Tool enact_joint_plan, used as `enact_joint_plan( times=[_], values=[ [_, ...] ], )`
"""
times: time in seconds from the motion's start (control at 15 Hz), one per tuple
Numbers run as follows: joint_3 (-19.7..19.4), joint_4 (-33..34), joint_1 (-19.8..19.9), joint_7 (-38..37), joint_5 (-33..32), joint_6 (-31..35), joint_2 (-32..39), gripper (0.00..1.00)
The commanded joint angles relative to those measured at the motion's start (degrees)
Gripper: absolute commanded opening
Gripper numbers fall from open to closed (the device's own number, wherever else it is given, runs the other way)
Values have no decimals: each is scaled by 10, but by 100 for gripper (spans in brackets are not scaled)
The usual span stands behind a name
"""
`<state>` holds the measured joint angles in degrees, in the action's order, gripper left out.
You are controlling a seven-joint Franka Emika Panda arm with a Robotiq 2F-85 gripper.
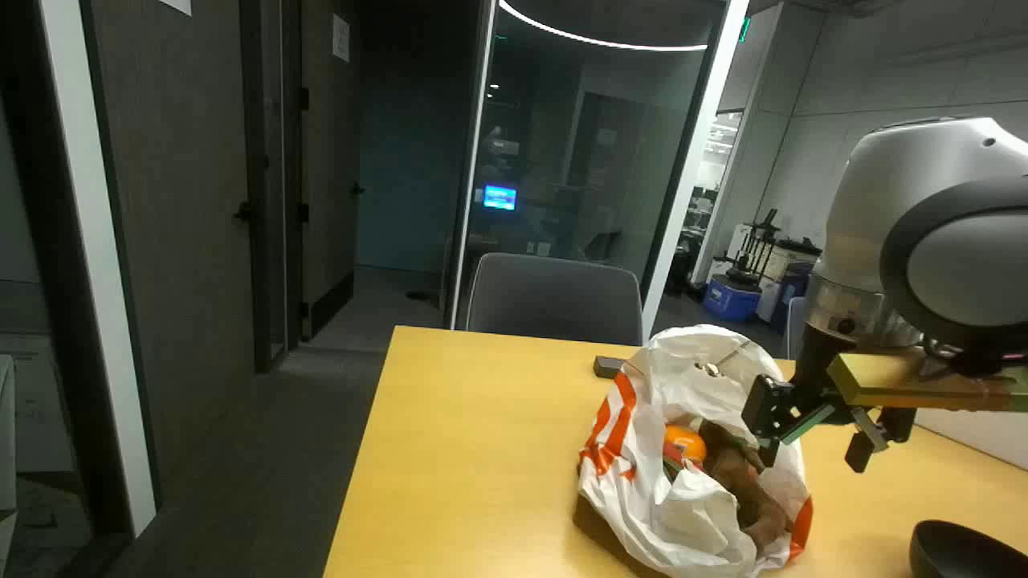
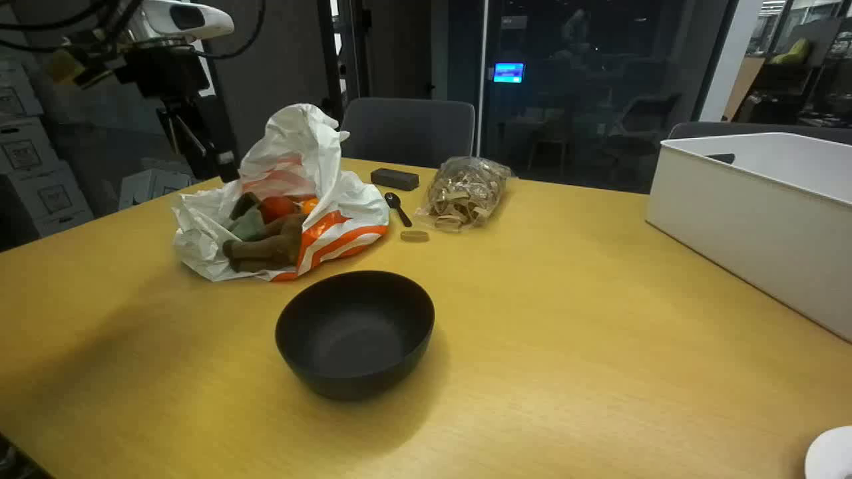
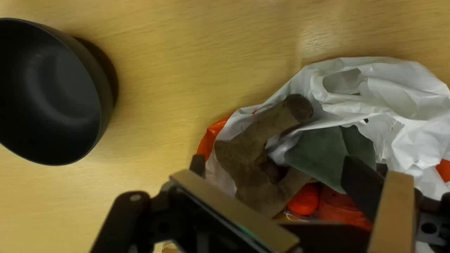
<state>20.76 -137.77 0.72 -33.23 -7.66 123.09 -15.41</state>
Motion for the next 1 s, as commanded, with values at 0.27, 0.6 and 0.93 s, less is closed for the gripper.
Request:
enact_joint_plan(
  times=[0.27,0.6,0.93],
  values=[
    [-23,9,-24,-5,-7,-2,2,100],
    [-20,28,-26,-18,-28,8,15,100],
    [-47,125,-31,-3,-13,14,110,100]
  ],
)
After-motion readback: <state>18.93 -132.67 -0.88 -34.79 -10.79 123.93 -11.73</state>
